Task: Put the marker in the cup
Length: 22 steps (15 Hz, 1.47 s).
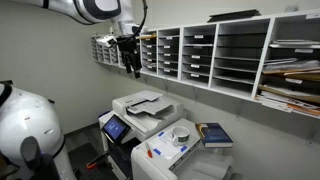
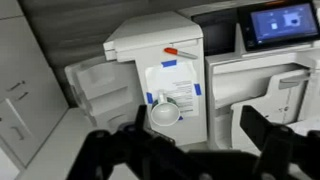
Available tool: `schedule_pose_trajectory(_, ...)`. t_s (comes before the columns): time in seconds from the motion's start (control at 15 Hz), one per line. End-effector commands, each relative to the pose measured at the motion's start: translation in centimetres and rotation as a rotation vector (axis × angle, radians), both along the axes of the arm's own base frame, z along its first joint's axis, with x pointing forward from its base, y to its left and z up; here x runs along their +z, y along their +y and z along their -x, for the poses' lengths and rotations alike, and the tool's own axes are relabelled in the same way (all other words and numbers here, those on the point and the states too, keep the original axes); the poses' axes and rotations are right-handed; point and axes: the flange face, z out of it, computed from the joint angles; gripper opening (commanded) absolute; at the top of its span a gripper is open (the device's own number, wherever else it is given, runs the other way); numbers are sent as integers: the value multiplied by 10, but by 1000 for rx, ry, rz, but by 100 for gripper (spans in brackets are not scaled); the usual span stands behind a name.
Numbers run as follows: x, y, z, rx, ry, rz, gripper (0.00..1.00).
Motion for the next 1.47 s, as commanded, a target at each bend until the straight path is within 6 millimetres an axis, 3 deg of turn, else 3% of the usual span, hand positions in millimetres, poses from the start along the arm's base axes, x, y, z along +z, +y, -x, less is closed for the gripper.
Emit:
schedule_pose_trajectory(0.0,1,0,0,0,0,0,100)
schedule_pose_trajectory(0.4,1,0,0,0,0,0,100)
schedule_pose_trajectory(0.53,-17,4,-8,131,-1,1,100)
schedule_pose_trajectory(0.73,-75,8,-24,316,31,31,100)
schedule_pose_trajectory(1.07,-199,27,-40,600,116,78,100)
schedule_pose_trajectory(1.27,-245,44,-49,771,158,99,100)
schedule_pose_trajectory(1.33,-254,47,-54,757,186,81,100)
schedule_pose_trajectory(1.4,-246,44,-41,714,170,81,100)
